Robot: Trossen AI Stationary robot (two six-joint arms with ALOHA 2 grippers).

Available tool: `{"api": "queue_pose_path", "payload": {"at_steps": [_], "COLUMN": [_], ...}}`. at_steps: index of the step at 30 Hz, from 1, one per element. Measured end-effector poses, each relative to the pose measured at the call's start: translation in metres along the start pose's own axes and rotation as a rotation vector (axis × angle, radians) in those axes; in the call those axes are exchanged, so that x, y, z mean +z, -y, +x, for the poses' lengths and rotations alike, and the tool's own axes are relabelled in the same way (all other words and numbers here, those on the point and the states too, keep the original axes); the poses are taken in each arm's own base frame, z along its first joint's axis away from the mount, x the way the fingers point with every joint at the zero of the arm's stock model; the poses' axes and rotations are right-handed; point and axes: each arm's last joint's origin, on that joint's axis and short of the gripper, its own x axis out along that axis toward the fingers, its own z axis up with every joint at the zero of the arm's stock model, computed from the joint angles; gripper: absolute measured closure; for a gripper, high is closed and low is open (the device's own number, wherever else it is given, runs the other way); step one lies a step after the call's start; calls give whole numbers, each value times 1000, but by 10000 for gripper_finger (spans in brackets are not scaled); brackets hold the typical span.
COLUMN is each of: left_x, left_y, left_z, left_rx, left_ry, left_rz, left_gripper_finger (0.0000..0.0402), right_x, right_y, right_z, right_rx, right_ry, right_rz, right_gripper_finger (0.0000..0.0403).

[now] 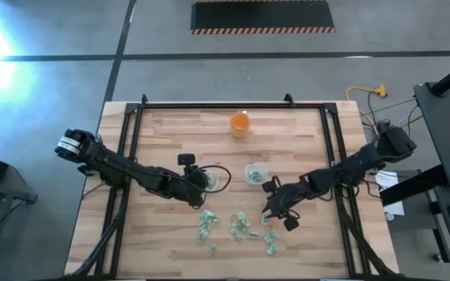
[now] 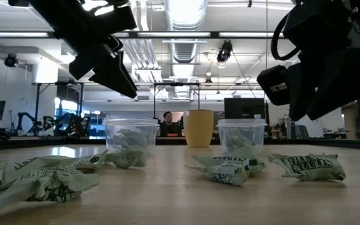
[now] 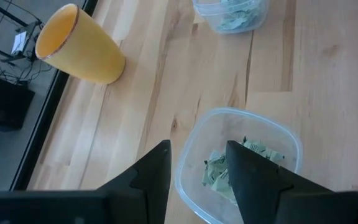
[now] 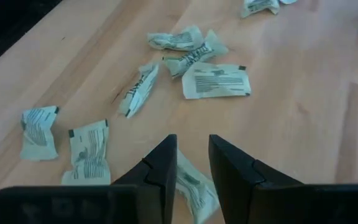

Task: Pick and place items into bin
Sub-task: Put the green sweetener bag into the right transparent food container

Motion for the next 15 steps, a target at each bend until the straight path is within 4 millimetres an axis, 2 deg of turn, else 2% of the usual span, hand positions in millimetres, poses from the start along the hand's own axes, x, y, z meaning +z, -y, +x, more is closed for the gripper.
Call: {"api": "queue_pose_path", "payload": {"at_steps": [7,15], "left_x": [0,0], "left_y": [0,0], "left_z": [0,0], "left_rx": [0,0], "left_ry": [0,0], "left_rz": [0,0], "left_gripper_finger": [265,265], "right_x": [-9,-10], "right_y": [-5,-5], "right_z": [17,19], "right_rx": [37,35], "right_ry": [-41,-46], "right_rz": [9,34], "right_gripper_finger": [270,244]}}
